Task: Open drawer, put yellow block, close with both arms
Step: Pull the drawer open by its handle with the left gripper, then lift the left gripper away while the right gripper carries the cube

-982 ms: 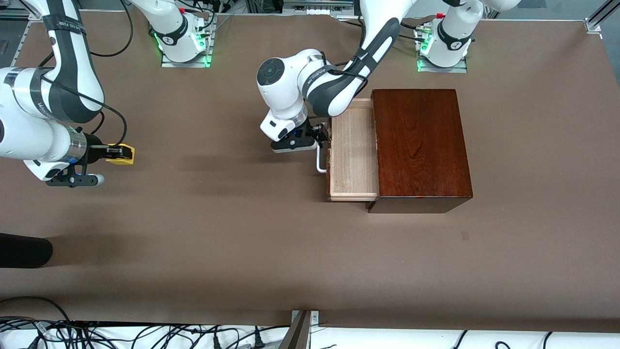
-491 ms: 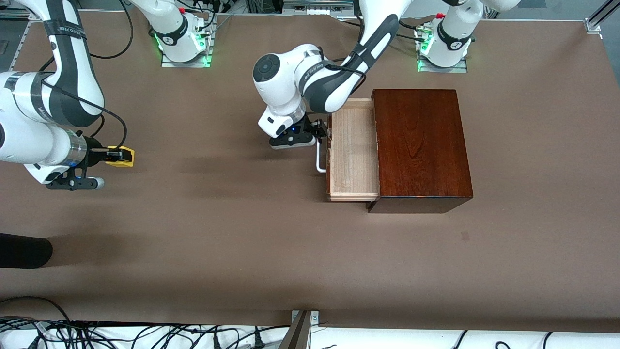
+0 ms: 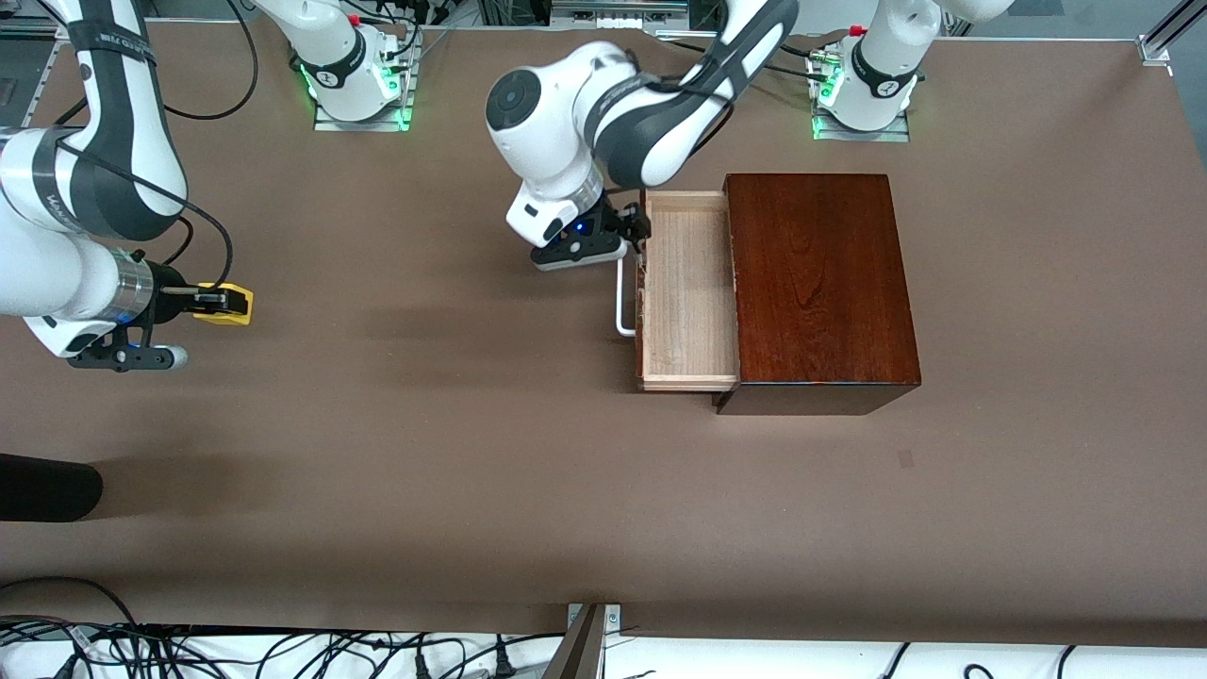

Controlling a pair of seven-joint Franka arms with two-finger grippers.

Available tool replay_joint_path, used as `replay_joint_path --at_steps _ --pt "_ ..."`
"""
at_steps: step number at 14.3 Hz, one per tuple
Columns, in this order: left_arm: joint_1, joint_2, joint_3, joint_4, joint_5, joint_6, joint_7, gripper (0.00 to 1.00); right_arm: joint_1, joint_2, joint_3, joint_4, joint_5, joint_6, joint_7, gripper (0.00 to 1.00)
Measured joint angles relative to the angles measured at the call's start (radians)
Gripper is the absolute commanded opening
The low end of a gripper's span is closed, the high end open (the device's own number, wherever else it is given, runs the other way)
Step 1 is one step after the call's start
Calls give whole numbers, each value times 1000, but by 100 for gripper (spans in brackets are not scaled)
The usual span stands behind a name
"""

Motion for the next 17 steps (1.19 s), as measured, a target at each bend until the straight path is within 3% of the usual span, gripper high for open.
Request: replay_joint_path --at_steps 7,12,17 --pt "247 -250 -15 -7 -102 -175 192 100 94 1 8 68 1 -85 147 9" --pt "425 -408 -16 -107 -127 -211 420 100 269 1 16 109 12 -106 509 9" --pt "623 -578 -13 -254 -149 -216 698 100 464 36 20 185 85 -102 942 9"
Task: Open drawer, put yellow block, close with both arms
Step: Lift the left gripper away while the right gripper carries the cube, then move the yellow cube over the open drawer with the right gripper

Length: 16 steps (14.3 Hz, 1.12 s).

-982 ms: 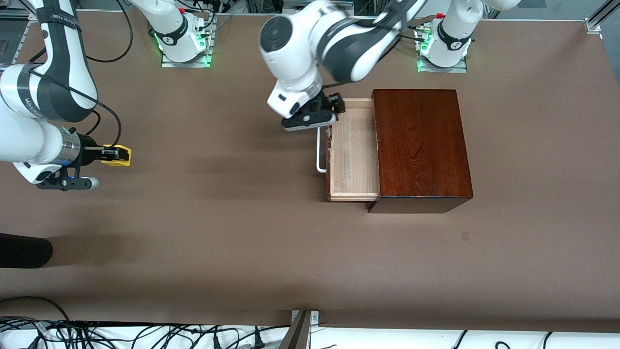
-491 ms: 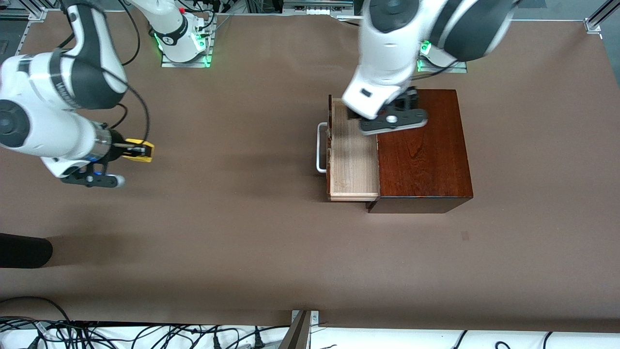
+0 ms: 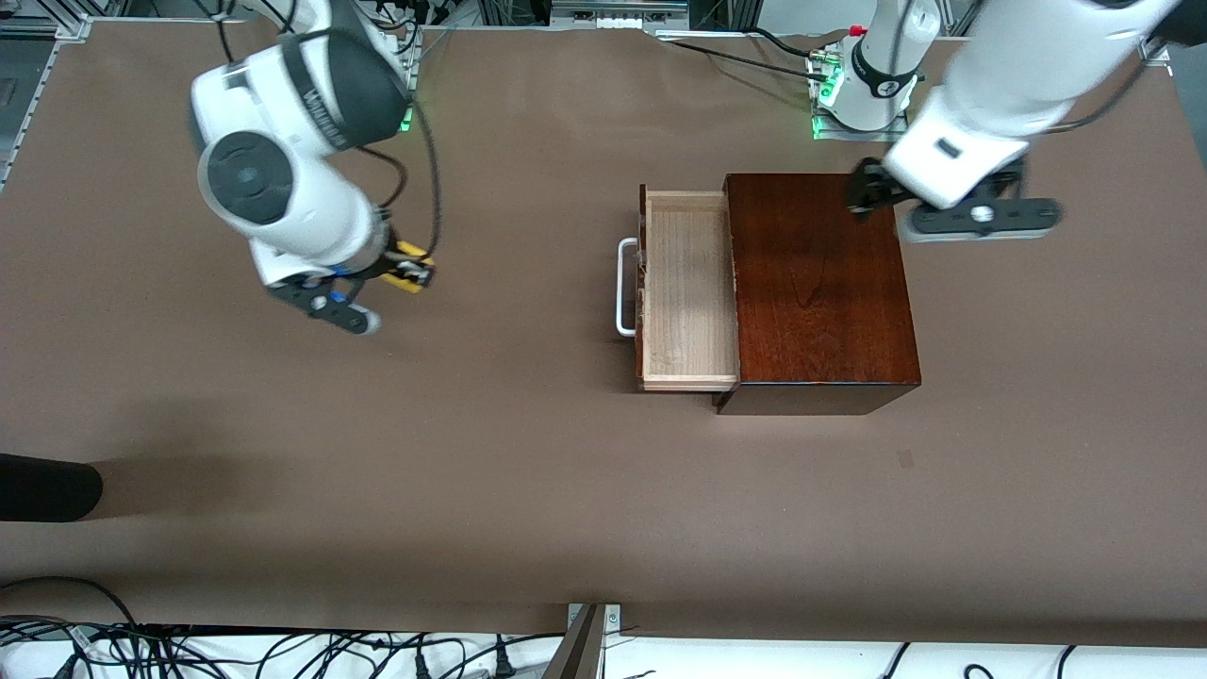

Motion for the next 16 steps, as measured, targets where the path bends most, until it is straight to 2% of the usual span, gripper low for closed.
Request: replay_joint_path --at_steps 4,6,10,16 --pt "108 -68 5 -80 -1 1 139 100 118 82 0 120 22 5 303 8" --pt "133 -81 30 -98 -2 4 188 100 171 124 0 173 26 26 450 8" --pt "141 -93 116 -121 -43 6 261 100 279 217 1 274 26 68 696 7" --pt "142 -101 121 -128 -45 6 270 100 324 386 45 448 28 158 1009 7"
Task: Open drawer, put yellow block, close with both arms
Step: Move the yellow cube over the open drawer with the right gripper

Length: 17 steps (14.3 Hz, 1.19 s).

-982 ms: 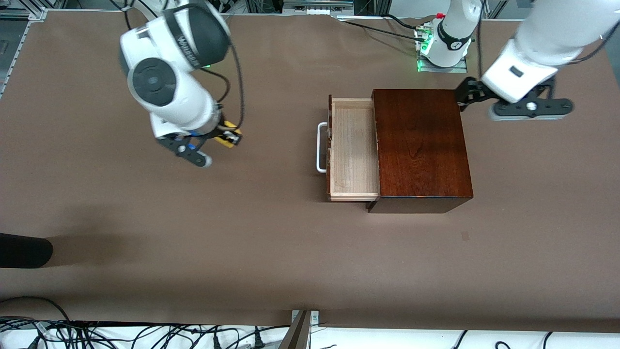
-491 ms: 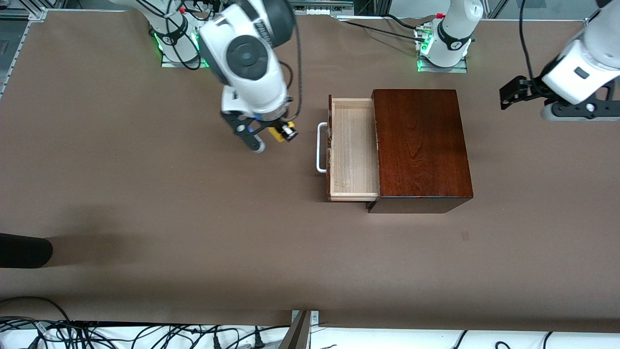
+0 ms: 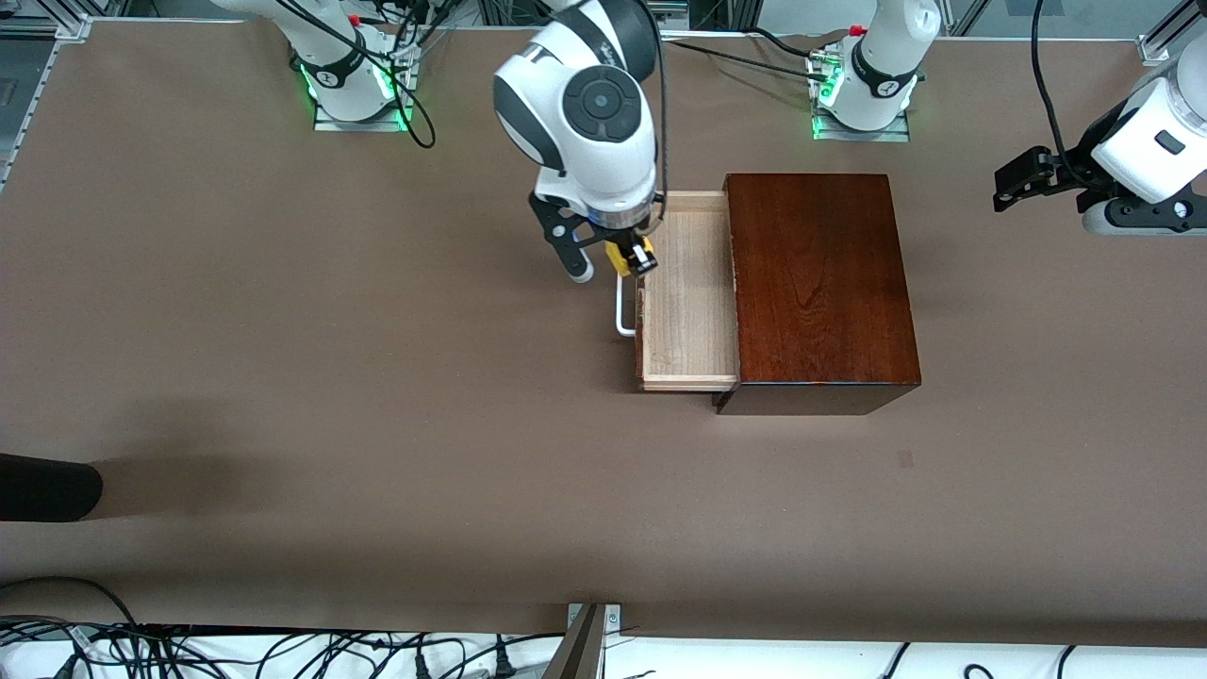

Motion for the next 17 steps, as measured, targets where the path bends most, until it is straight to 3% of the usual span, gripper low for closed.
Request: replay_joint_path --at_steps 8,17 --pt "2 0 1 1 0 17 -1 100 51 72 9 26 0 172 271 7" --pt "39 55 2 30 0 37 0 100 92 154 10 31 0 255 309 8"
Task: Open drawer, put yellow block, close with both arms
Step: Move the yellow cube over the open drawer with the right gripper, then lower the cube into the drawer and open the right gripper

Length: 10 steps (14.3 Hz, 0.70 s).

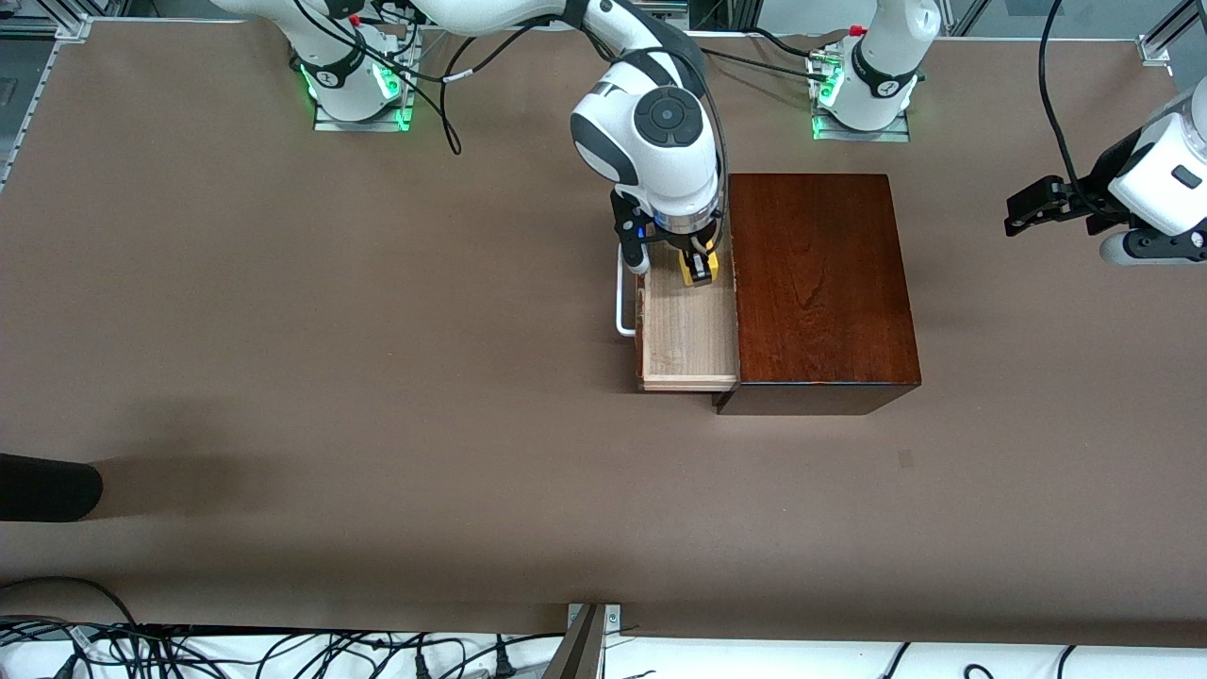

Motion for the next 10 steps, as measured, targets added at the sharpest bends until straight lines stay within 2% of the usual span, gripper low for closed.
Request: replay_joint_path --at_steps 5,7,8,9,10 --pt "11 2 0 10 0 0 0 100 -1 27 -6 0 0 2 0 10" --pt "16 4 0 13 0 0 0 100 -2 30 -9 0 0 2 1 17" --pt "17 4 0 15 0 0 0 100 -3 32 -9 0 0 2 1 29" --pt "18 4 0 16 0 0 0 100 -4 33 -10 0 0 2 4 51" --pt "18 4 0 16 0 0 0 100 -5 35 -10 0 0 2 13 100"
